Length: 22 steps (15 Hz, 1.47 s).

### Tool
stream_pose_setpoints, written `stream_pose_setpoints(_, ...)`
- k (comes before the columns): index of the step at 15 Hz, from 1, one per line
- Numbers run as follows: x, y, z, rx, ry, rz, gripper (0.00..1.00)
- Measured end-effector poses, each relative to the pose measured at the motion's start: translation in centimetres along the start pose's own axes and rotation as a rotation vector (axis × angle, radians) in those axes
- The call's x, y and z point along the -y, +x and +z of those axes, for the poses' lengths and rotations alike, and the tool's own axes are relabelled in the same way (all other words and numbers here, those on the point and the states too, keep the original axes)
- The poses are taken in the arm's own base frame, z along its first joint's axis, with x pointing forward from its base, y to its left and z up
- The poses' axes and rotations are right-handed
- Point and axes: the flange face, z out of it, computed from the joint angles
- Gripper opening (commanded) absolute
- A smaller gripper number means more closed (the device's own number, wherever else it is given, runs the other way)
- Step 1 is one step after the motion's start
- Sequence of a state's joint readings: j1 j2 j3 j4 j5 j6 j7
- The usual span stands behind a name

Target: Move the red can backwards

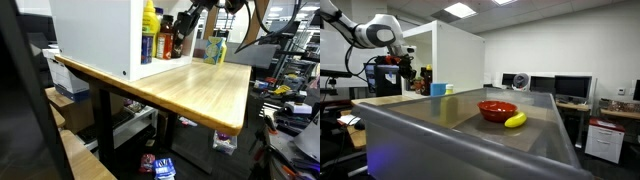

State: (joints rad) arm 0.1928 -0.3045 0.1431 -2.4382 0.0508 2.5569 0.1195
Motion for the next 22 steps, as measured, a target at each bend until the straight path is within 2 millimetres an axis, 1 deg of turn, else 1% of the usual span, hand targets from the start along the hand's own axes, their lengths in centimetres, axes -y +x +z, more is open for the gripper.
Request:
stream_pose_setpoints(7,0.1,0.0,0.1,-0.048,0.006,0.063,0.0)
stream_pose_setpoints(22,2.5,-0.4,0.5,-0.105,0.028,0.134,0.0)
